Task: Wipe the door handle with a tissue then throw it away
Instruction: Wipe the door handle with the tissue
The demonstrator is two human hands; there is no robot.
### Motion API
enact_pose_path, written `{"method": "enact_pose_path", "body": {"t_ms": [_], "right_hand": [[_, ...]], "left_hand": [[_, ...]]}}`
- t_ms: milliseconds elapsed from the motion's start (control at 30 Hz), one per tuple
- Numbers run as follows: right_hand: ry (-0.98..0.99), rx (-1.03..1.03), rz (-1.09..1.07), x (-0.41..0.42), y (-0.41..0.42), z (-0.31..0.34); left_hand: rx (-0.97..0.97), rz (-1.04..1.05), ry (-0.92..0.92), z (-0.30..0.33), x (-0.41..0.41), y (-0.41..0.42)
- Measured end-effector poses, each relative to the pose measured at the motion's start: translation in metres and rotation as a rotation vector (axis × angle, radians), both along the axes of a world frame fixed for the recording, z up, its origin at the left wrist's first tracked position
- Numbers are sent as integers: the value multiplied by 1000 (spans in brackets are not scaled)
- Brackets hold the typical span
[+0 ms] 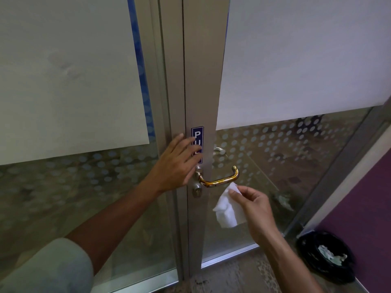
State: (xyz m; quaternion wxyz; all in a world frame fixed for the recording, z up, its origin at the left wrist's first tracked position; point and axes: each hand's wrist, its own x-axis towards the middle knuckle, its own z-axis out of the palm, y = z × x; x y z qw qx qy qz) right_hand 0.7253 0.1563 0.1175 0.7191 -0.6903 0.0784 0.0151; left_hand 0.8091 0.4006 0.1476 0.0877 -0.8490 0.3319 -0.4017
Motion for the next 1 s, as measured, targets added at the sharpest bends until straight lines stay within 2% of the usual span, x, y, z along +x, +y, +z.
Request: {"method": "enact_pose_path", "body": {"t_ms": [133,267,500,567,633,800,1000], "right_hand": [[-46,-73,-69,13,3,13],[-134,-269,-115,28,7,24],[-479,-1011,-122,57,31,39],[-492,-1203,-85,64,47,40],[-419,-1311,-15,69,65,38],[-256,-1253,208,78,95,26],[-82,-1061,310,82,88,31]], "left_hand": [[198,219,-25,5,10,5],[287,353,-109,0,19,5],[355,357,-232,-6,29,6],[344,338,-244,-6,29,4],[333,316,-249,-5,29,4],[298,305,-252,-6,29,4],[302,293,-275,-5,29,4]]}}
